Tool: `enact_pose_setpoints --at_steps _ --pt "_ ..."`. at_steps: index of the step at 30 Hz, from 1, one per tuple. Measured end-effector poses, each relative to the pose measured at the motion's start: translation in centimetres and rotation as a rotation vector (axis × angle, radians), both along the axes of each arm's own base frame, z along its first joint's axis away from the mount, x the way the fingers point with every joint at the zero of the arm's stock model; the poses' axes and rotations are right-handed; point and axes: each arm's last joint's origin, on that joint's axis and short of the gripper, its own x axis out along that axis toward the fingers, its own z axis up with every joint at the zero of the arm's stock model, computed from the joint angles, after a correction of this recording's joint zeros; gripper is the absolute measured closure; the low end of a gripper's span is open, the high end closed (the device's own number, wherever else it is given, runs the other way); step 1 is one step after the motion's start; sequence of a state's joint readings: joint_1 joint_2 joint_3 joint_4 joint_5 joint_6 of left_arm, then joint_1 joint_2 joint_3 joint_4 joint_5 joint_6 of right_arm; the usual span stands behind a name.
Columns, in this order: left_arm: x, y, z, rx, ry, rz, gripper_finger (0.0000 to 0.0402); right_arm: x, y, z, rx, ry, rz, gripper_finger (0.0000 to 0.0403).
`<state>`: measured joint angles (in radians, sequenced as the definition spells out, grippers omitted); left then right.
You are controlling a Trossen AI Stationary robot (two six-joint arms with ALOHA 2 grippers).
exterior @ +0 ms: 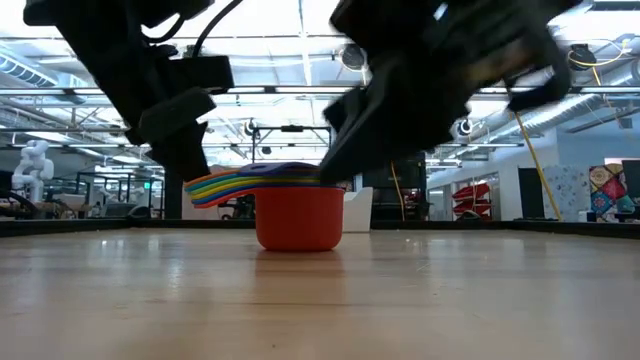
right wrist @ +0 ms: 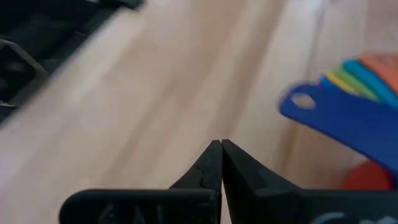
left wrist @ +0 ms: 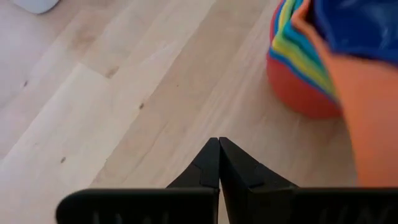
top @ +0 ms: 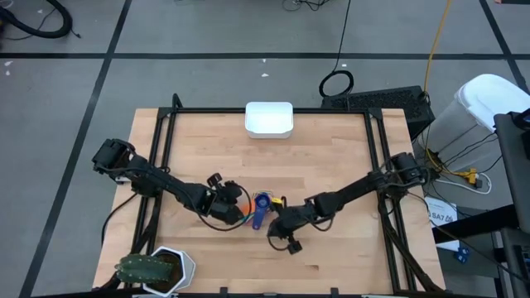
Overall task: Nest measuring cups in basket
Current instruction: Stack the dark blue measuring cup on top of the orange measuring cup
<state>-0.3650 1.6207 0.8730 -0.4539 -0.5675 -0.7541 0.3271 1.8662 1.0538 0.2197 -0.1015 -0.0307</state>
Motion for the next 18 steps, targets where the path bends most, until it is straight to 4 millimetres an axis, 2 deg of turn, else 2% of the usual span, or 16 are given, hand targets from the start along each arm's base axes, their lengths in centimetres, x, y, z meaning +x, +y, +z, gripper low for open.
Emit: enact_pose_setpoints --at_steps 3,6,18 --pt "0.4 -0.2 0.2 -0.009 -0.043 -0.015 0.0394 0.7 -0.9 -1.4 0.003 0.013 -0.033 0.0403" --pt "0.7 -0.3 0.3 -0.015 -0.07 -0.027 0.0394 1.4 -1.2 -2.0 0.025 -0.031 -0.053 0.0403" --pt "0.7 -0.3 0.3 -0.009 -0.068 -0.036 0.0398 2.5 -1.7 -1.2 -0.027 -0.206 -0.123 0.0403"
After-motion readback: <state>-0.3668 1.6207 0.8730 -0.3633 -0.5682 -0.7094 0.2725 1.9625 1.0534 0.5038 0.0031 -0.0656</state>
